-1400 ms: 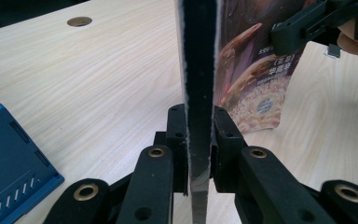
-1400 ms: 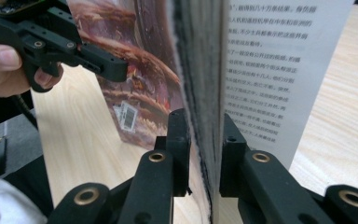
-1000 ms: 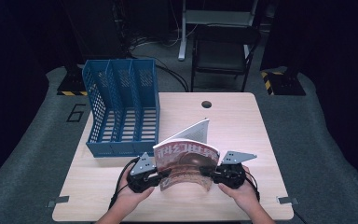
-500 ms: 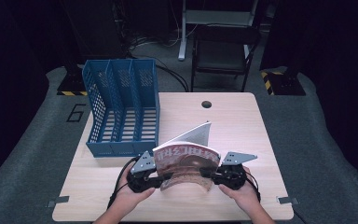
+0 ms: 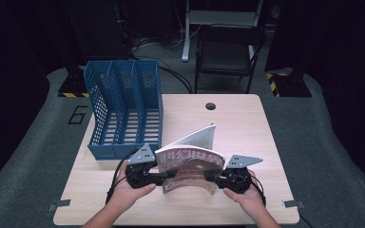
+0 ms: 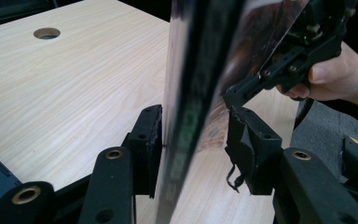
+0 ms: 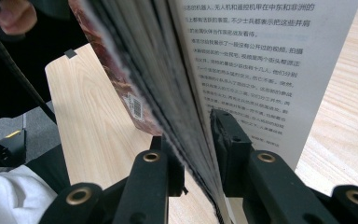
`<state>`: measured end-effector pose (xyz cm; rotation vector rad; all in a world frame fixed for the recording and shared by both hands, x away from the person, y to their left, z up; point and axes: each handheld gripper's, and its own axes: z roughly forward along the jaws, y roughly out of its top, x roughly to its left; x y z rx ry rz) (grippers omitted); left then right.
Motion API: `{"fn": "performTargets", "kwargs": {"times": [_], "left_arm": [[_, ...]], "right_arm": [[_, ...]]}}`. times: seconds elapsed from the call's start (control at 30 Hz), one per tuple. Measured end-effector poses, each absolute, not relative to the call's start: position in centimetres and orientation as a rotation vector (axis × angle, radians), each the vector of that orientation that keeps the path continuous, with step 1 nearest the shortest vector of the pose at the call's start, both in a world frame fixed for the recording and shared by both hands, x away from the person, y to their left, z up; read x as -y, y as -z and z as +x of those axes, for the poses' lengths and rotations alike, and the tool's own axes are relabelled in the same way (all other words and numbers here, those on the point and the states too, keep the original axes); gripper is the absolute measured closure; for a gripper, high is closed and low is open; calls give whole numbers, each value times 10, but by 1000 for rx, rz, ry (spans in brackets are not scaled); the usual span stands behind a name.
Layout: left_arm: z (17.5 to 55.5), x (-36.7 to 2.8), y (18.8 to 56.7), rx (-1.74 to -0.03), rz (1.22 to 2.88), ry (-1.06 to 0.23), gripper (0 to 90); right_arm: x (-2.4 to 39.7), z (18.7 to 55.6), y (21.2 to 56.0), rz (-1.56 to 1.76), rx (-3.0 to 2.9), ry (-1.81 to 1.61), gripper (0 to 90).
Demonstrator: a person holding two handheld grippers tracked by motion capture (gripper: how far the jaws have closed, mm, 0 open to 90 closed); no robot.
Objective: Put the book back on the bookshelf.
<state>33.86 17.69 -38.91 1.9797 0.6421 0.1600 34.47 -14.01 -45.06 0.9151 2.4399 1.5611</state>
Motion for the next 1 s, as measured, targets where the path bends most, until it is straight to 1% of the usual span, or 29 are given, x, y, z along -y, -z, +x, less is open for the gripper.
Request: {"fn": "performTargets", "kwargs": {"times": [0.2, 0.33, 0.57, 0.7, 1.0], "left_arm": [[342, -171, 380, -637, 2003, -164, 558], [343, -168, 377, -618, 2017, -168, 582], [346, -167, 366, -618, 2013, -155, 593], [349, -165, 357, -605, 2029, -154, 621], [354, -159, 346, -596, 2072, -145, 624]], "right_arm": [[141, 345, 451, 916, -2439, -1554, 754], [141, 345, 452, 925, -2436, -1536, 727], [142, 350, 461, 957, -2472, -1477, 701], [142, 351, 463, 970, -2489, -1460, 700], [143, 353, 468, 978, -2507, -1444, 695]]}}
